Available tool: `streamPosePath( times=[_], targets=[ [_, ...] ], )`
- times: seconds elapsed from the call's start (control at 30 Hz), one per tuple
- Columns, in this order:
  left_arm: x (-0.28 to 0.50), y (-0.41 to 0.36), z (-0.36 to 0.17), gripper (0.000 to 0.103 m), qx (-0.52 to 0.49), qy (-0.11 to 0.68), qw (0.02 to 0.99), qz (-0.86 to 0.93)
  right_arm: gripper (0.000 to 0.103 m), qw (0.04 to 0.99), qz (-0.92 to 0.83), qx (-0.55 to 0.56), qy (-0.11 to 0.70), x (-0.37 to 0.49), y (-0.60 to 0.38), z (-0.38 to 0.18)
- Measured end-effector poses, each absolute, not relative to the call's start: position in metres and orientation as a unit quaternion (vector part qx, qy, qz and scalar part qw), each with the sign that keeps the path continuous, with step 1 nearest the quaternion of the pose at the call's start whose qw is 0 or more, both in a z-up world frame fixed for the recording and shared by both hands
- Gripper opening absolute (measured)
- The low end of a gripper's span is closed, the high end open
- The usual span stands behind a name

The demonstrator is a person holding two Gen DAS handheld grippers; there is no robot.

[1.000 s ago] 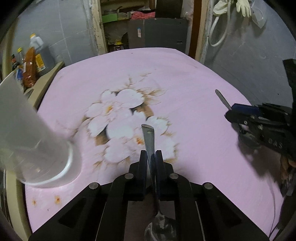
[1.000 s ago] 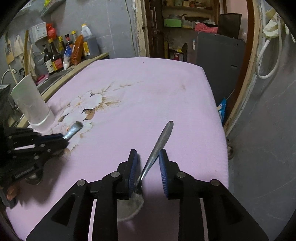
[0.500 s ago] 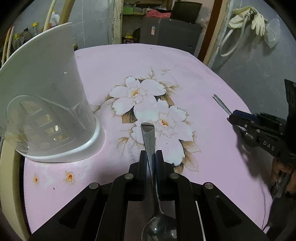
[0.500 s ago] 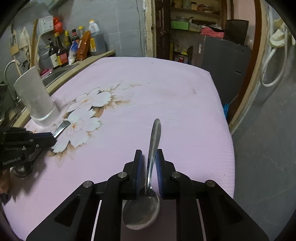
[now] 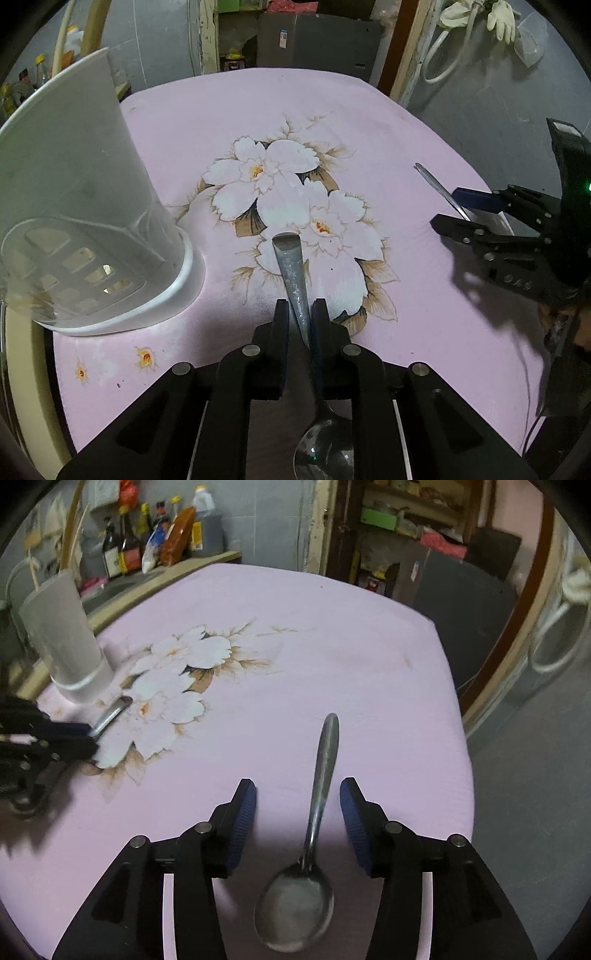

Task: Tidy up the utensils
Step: 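Grasp a spoon handle with the right tool while the left grasps the other spoon, then lift both spoons and carry them over the white holder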

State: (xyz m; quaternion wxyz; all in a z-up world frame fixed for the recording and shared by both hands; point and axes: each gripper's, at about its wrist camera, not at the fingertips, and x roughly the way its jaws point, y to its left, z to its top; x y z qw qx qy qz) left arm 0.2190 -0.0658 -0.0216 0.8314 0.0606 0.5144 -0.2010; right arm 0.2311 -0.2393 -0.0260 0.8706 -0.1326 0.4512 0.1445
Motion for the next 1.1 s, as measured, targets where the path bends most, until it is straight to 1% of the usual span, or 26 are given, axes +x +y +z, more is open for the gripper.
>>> streamPosePath(
  times=[0.03,0.07,0.17,0.3,0.43,0.53,0.7,0.87,1.1],
  targets=[
    [0.219,-0.066,-0.022,0.011,0.061,0.515,0.831,-0.203,0.04,0.873,0.141,-0.134,0.447,0.23,-0.239,-0.027],
    [0.218,-0.066,-0.022,0.011,0.062,0.514,0.831,-0.204,0.034,0.876,0.136,-0.136,0.442,0.23,-0.239,-0.027],
    [0.222,-0.065,-0.023,0.009,0.059,0.514,0.83,-0.209,0.022,0.882,0.13,-0.109,0.439,0.23,-0.251,-0.025],
    [0.223,-0.064,-0.023,0.006,0.048,0.518,0.828,-0.207,0.018,0.881,0.124,-0.129,0.438,0.228,-0.246,-0.025],
    [0.22,-0.063,-0.022,0.005,0.035,0.504,0.84,-0.199,0.008,0.881,0.124,-0.145,0.433,0.225,-0.243,-0.022],
    [0.213,-0.061,-0.021,0.005,0.028,0.487,0.851,-0.193,0.006,0.886,0.128,-0.123,0.429,0.22,-0.249,-0.019],
    [0.193,-0.048,-0.012,0.005,0.007,0.451,0.875,-0.173,0.006,0.904,0.146,-0.101,0.39,0.195,-0.242,-0.011],
    [0.174,-0.037,-0.002,0.005,-0.012,0.395,0.906,-0.153,0.006,0.934,0.159,-0.113,0.299,0.162,-0.222,0.009],
    [0.151,-0.033,0.013,0.005,-0.014,0.327,0.935,-0.14,0.006,0.952,0.167,-0.126,0.222,0.141,-0.201,0.019]
  ],
)
